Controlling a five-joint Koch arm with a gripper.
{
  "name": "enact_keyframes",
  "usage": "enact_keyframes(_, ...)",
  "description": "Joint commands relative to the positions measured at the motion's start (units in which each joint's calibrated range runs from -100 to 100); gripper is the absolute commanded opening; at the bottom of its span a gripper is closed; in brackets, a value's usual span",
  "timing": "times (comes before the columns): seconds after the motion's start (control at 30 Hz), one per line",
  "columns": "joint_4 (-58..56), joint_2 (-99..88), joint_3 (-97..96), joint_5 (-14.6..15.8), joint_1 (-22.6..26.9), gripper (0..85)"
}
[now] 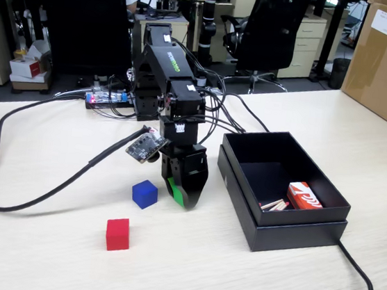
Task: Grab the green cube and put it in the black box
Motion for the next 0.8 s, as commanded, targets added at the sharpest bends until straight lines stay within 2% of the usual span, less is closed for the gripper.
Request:
enact_keyframes(0.0, 0.21, -3.14, 3.06, 0.44, -0.05, 1.1)
enact_keyframes(0.13, -0.14, -13.81, 1.52, 1.47, 0.54, 1.1)
enact_keyframes(0.4, -1.61, -36.41, 0.07, 6.01, 6.3, 1.1)
enact_keyframes(0.67, -1.61, -36.07, 0.61, 10.89, 13.28, 1.1)
enact_keyframes(0.77, -1.61, -33.43, 1.07, 12.26, 14.31, 1.1)
